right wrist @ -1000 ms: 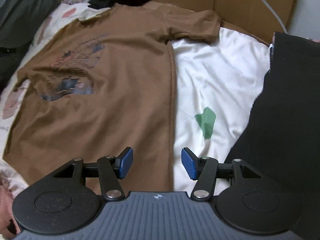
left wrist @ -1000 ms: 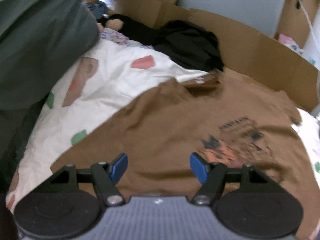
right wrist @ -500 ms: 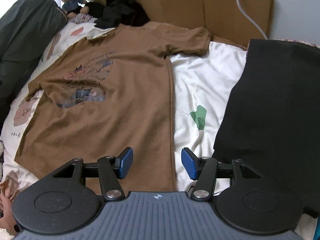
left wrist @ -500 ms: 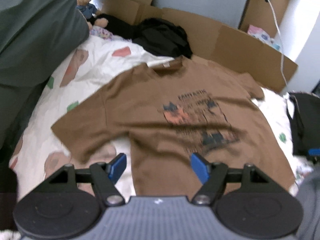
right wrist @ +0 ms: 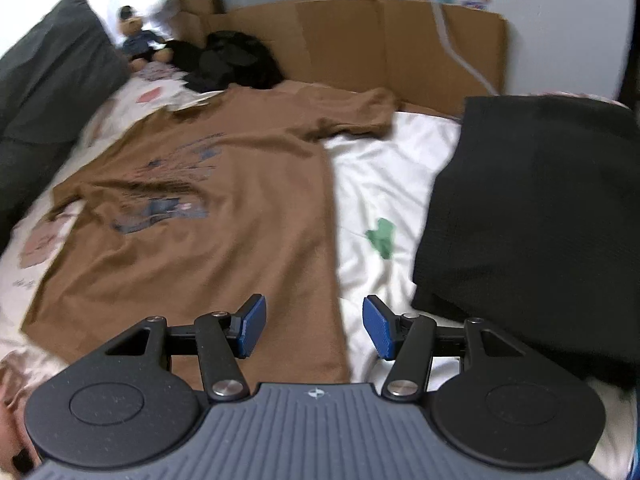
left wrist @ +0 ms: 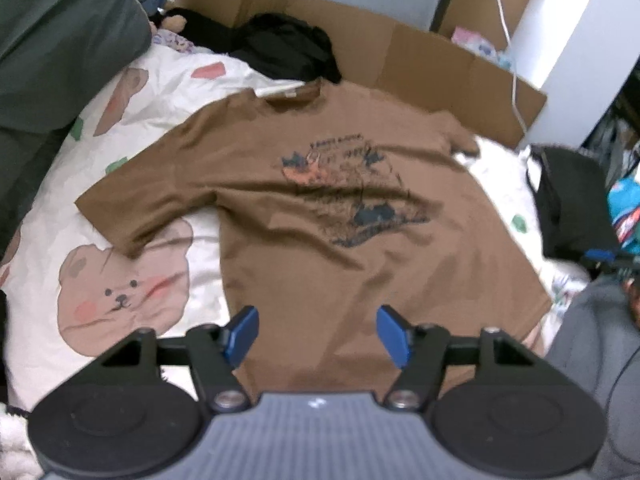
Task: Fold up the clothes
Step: 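Move both open tools back over the flattened shirt toward its hem, then close both tools on the shirt hem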
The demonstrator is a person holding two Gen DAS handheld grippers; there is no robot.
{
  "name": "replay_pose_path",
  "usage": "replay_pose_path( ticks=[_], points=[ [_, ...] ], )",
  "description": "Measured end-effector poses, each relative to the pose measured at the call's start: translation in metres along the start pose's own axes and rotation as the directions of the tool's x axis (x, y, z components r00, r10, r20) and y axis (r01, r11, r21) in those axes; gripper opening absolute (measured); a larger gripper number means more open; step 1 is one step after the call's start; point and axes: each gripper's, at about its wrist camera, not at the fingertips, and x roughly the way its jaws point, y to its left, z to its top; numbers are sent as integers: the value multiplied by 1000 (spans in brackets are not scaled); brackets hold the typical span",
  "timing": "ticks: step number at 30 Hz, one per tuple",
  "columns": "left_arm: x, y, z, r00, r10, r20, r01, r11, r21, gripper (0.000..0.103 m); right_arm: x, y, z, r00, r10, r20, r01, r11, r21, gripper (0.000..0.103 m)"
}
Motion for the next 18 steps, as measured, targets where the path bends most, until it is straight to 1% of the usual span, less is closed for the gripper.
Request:
replay_pose_path(
  ticks=[2, 4, 5, 7, 8, 10, 13, 15, 17, 18],
  points=[
    [6, -1, -8, 1000, -18, -8, 18, 1000, -10, 68, -3, 2, -2, 1000, 2, 18, -2, 1000, 10, 58],
    [17, -1, -15, 999, -24, -24, 24, 1000, -5, 68, -5, 5, -4, 1000, 0, 29, 1, 1000, -7, 58],
    [22, -2, -19, 999, -25, -33, 25, 1000, 0, 67, -4, 5, -5, 1000, 2, 23, -2, 1000, -11, 58],
    [34, -2, -26, 998, -26, -51, 27, 1000, 10, 60, 1, 5, -7, 1000, 20, -4, -20, 1000, -14, 58],
    [39, -3, -30, 998, -21, -61, 22, 1000, 19, 59, 1, 5, -8, 1000, 27, -5, -27, 1000, -8, 58],
    [50, -3, -38, 996, 2, -86, 2, 999, 47, 58, 2, 0, -8, 998, 56, -8, -56, 998, 26, 58],
    [63, -2, -49, 990, 12, -138, -1, 997, 83, 58, 6, -3, -9, 998, 57, -34, -55, 996, 66, 58],
    [68, 4, -56, 988, 15, -154, -6, 998, 63, 58, 8, -5, -9, 997, 57, -50, -52, 995, 88, 58],
    [70, 10, -61, 986, 14, -164, -8, 999, 35, 58, 9, 0, -10, 998, 44, -52, -41, 997, 72, 58],
    [71, 13, -64, 985, 13, -169, -10, 1000, 21, 53, 10, 2, -10, 998, 40, -57, -37, 997, 64, 58]
  ],
)
